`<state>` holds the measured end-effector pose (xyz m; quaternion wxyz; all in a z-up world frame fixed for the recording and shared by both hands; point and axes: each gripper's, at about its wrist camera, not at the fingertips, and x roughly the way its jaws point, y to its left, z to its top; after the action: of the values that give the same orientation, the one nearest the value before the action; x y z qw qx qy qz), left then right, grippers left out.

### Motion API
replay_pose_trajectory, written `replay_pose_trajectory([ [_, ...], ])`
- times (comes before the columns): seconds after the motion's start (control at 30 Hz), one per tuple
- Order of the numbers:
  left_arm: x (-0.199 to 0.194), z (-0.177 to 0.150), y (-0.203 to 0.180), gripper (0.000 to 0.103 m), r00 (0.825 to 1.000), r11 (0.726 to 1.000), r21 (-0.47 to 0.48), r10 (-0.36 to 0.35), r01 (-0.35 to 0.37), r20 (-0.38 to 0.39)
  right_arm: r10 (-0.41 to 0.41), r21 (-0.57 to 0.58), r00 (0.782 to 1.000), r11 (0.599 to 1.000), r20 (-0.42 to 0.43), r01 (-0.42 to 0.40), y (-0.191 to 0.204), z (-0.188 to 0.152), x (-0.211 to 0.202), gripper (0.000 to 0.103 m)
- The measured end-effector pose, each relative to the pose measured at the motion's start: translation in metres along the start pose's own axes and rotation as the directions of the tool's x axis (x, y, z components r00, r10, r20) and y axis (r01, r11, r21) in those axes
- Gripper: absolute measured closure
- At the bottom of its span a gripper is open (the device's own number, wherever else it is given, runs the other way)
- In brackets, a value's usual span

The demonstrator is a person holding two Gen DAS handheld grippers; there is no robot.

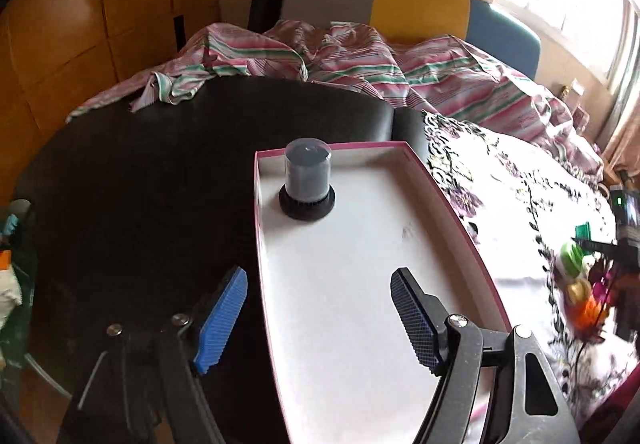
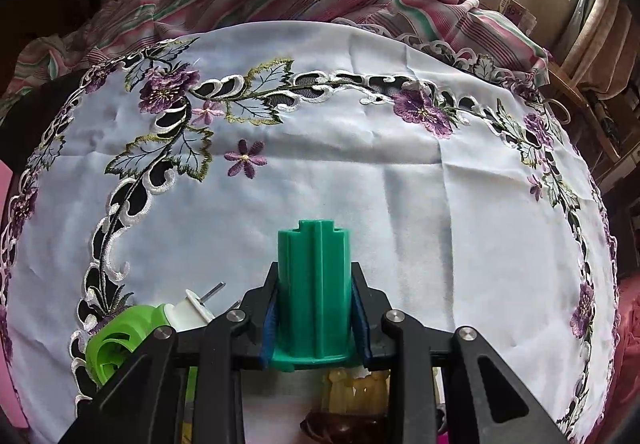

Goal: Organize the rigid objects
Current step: 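Grasp the grey-black cylinder with the left tool while the right tool grasps the green spool, then place the grey-black cylinder in the pink-rimmed tray and open the left tool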

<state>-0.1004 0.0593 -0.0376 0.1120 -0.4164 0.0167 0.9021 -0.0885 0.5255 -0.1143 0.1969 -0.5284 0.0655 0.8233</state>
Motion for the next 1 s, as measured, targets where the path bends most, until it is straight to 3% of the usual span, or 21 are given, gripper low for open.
replay_pose_trajectory([
  [0.1,-0.011,-0.011,-0.007,0.019,0.999,1.000,0.015,0.023,-0.024,0.025,-0.012,-0.012,1.000,1.000,0.005,0.013,0.001,0.000,0.000,0.073],
  [0.2,-0.021,-0.021,-0.012,0.019,0.998,0.998,0.034,0.051,-0.053,0.047,-0.034,-0.027,0.999,0.999,0.015,0.034,0.004,0.000,-0.001,0.073],
  [0.77,-0.025,-0.035,-0.004,0.019,0.999,0.999,0.014,0.051,-0.052,0.013,-0.063,-0.040,0.990,0.997,0.129,0.069,0.011,0.006,-0.017,0.073],
  [1.0,-0.022,-0.039,0.003,0.019,0.998,0.998,0.009,0.062,-0.062,-0.005,-0.062,-0.048,0.990,0.997,0.124,0.068,0.017,0.006,-0.016,0.073],
])
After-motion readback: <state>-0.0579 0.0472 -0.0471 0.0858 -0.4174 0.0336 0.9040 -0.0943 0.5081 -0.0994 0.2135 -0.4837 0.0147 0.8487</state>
